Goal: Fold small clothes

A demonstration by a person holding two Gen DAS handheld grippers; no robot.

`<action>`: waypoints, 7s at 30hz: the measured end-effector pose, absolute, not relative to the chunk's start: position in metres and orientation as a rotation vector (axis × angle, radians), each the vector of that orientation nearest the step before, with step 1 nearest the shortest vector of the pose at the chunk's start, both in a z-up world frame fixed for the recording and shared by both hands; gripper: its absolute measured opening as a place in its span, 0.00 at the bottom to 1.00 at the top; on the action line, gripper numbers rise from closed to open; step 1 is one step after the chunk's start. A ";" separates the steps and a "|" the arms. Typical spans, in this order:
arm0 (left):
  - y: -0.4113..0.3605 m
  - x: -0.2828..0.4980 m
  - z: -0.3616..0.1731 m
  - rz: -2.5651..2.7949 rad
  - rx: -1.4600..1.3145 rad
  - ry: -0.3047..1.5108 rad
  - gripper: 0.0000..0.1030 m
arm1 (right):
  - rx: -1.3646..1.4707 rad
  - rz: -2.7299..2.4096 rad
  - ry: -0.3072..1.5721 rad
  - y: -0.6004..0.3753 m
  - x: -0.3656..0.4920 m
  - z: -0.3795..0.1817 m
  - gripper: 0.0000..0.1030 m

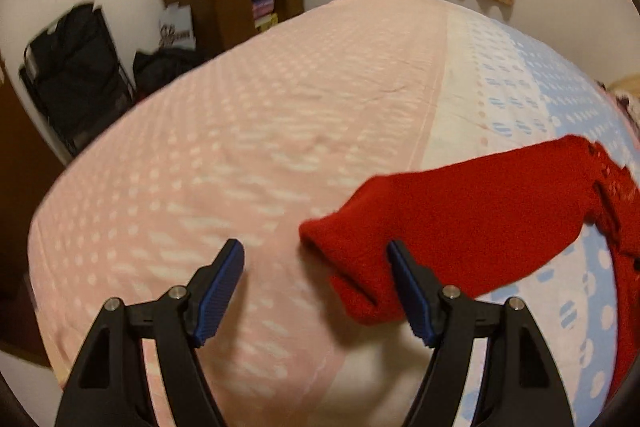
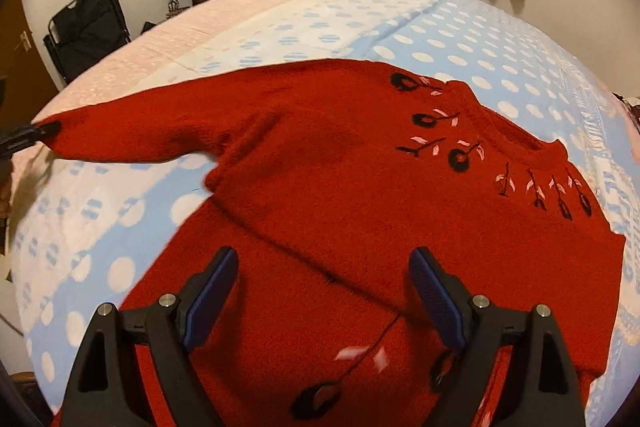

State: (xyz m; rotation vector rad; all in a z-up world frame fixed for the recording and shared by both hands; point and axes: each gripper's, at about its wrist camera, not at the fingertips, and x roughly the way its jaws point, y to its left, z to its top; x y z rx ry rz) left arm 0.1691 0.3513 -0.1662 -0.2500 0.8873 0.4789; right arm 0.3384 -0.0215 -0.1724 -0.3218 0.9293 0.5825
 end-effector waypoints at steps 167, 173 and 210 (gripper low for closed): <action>0.129 0.306 -0.195 0.033 -0.153 0.915 1.00 | -0.021 0.110 0.932 -0.267 0.382 -0.154 0.04; 0.127 0.300 -0.193 0.021 -0.145 0.922 1.00 | 0.066 0.083 0.970 -0.284 0.385 -0.174 0.04; 0.088 0.313 -0.178 0.088 0.090 0.876 1.00 | -0.105 0.254 0.974 -0.241 0.385 -0.183 0.74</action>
